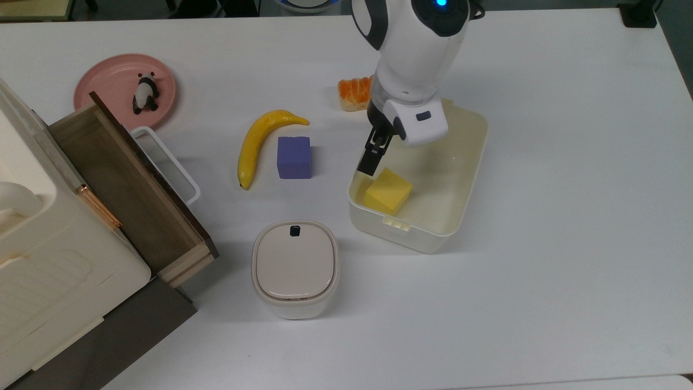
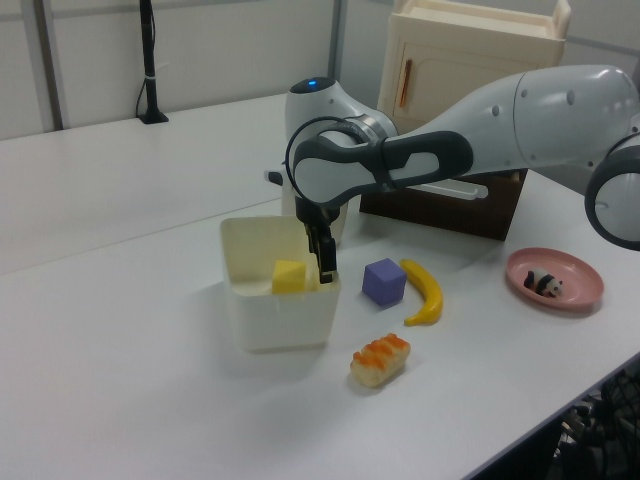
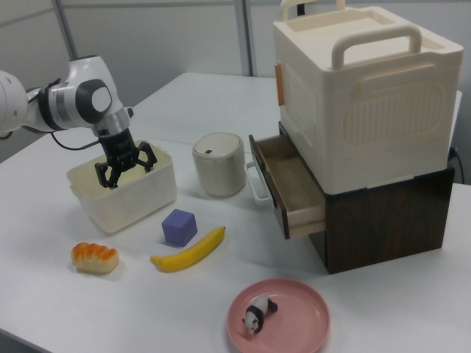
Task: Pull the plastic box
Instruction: 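Drag the cream box across the table toward the bread roll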
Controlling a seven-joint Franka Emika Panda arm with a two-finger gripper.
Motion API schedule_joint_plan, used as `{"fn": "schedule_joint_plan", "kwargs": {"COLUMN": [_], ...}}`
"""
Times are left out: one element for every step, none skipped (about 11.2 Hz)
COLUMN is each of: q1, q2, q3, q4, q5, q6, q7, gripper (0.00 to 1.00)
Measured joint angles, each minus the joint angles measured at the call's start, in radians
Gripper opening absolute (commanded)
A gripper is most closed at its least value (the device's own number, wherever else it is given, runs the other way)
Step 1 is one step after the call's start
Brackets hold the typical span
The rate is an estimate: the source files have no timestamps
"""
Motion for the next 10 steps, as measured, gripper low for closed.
{"fn": "schedule_joint_plan", "kwargs": {"q1": [0.0, 0.0, 0.0, 0.0, 0.0, 0.0, 0.0, 0.0, 0.0, 0.0], "q2": [-0.002, -0.005, -0.009, -0.014, -0.018, -0.022, -0.027, -0.031, -0.033, -0.035], "q3": [-0.009, -0.018, -0.025, -0.032, -0.037, -0.04, -0.043, -0.047, -0.049, -0.05], "q4": [-0.004, -0.007, -0.01, -0.014, -0.017, -0.02, -0.025, -0.027, -0.028, -0.029], "q5": [0.0, 0.0, 0.0, 0.0, 0.0, 0.0, 0.0, 0.0, 0.0, 0.0], "q6": [0.0, 0.0, -0.001, -0.004, -0.008, -0.009, -0.011, -0.016, -0.022, -0.024], "q7": [-0.009, -0.018, -0.033, -0.044, -0.05, -0.055, -0.061, -0.073, -0.077, -0.08], "gripper": [1.0, 1.0, 1.0, 1.0, 1.0, 1.0, 1.0, 1.0, 1.0, 1.0]}}
